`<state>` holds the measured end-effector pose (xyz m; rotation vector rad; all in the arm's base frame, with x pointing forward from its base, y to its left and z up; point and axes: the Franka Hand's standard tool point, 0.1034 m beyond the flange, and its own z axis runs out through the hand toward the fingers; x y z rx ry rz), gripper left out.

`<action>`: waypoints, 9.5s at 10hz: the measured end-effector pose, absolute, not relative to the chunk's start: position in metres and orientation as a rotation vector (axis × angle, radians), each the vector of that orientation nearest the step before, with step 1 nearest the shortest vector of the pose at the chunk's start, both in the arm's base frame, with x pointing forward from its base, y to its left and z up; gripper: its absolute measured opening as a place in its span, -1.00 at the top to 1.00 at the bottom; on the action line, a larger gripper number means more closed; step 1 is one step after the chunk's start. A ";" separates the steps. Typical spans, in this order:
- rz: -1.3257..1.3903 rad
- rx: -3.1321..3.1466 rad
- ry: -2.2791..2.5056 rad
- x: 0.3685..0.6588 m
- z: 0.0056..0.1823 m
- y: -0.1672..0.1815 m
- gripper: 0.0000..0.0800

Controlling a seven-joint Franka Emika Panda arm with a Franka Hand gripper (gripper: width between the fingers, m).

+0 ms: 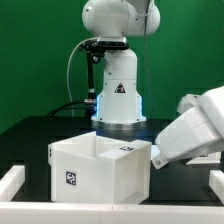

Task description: Assemble drawer

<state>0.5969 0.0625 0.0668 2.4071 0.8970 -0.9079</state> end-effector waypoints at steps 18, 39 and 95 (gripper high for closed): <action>-1.153 2.191 1.052 0.584 0.041 0.028 -0.62; -1.229 2.206 1.036 0.572 0.055 0.032 0.91; -0.371 2.361 2.037 0.555 0.108 0.089 0.91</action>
Offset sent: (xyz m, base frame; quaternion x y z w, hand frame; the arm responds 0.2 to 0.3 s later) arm -0.0155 -0.0428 -0.0208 0.0090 -0.1175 -0.0399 0.9922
